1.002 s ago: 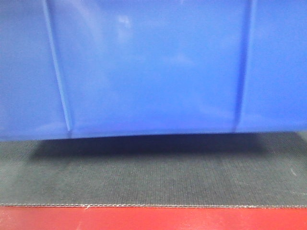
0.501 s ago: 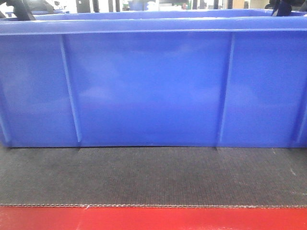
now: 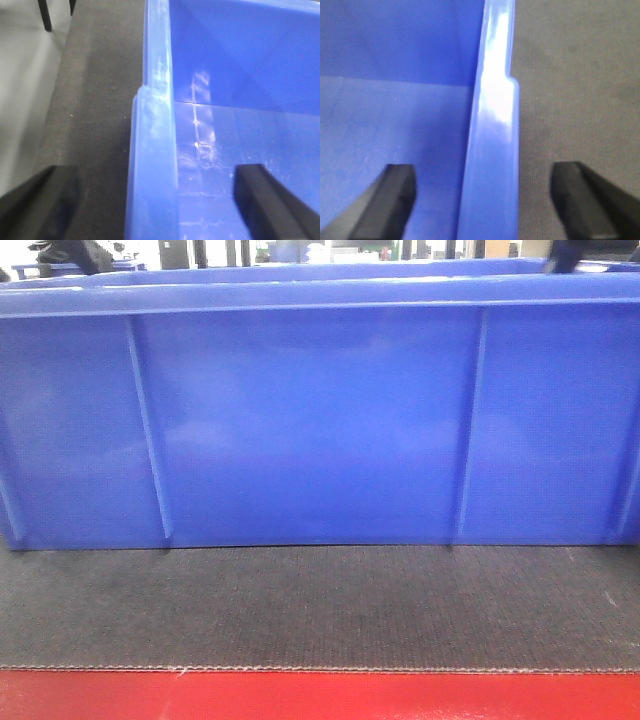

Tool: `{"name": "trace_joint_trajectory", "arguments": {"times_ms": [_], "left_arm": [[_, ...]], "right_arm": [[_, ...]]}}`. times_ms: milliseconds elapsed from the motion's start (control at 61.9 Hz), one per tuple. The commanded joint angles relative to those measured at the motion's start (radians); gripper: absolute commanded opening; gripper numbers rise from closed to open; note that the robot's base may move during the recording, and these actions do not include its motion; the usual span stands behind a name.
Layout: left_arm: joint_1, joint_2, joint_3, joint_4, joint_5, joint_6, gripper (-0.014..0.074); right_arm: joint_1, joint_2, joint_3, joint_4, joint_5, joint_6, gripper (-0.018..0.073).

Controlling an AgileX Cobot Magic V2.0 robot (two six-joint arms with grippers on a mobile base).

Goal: Move blue bin to conveyor side
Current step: 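Open both grippers and release the blue bin rims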

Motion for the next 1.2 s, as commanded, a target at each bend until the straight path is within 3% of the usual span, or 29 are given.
{"name": "trace_joint_trajectory", "arguments": {"times_ms": [0, 291, 372, 452, 598, 630, 678, 808, 985, 1179], "left_arm": [[0.004, -0.011, -0.022, 0.029, -0.015, 0.0, 0.0571], [0.004, -0.04, -0.149, 0.044, 0.059, 0.0, 0.057], [0.004, -0.059, -0.191, 0.044, 0.08, 0.0, 0.0542], [0.004, -0.079, -0.231, 0.044, 0.103, 0.0, 0.0446], [0.004, -0.116, -0.28, 0.044, 0.118, 0.0, 0.0135], [0.004, -0.121, -0.289, 0.044, 0.118, 0.0, 0.0057], [0.004, -0.124, -0.296, 0.044, 0.114, 0.0, -0.0041], [0.004, -0.127, -0.297, 0.044, 0.08, 0.0, 0.0018], [0.004, -0.157, -0.297, 0.042, 0.114, 0.0, -0.0004], [0.004, -0.219, -0.297, 0.068, 0.134, 0.0, -0.001]], "right_arm": [[-0.004, -0.008, -0.035, -0.018, 0.009, -0.011, 0.0498], [-0.004, -0.008, -0.241, -0.018, 0.194, -0.011, 0.0495], [-0.004, -0.01, -0.312, -0.018, 0.251, -0.011, 0.045], [-0.004, -0.01, -0.385, -0.018, 0.315, -0.011, 0.0302], [-0.004, -0.01, -0.505, -0.018, 0.396, -0.011, -0.0069], [-0.004, -0.01, -0.523, -0.018, 0.398, -0.011, -0.0111], [-0.004, -0.01, -0.55, -0.018, 0.398, -0.011, -0.0074], [-0.004, -0.01, -0.599, -0.018, 0.37, -0.011, -0.007], [-0.004, -0.019, -0.678, -0.018, 0.441, -0.011, -0.007], [-0.004, -0.103, -0.675, 0.004, 0.375, -0.009, -0.0075]]}}
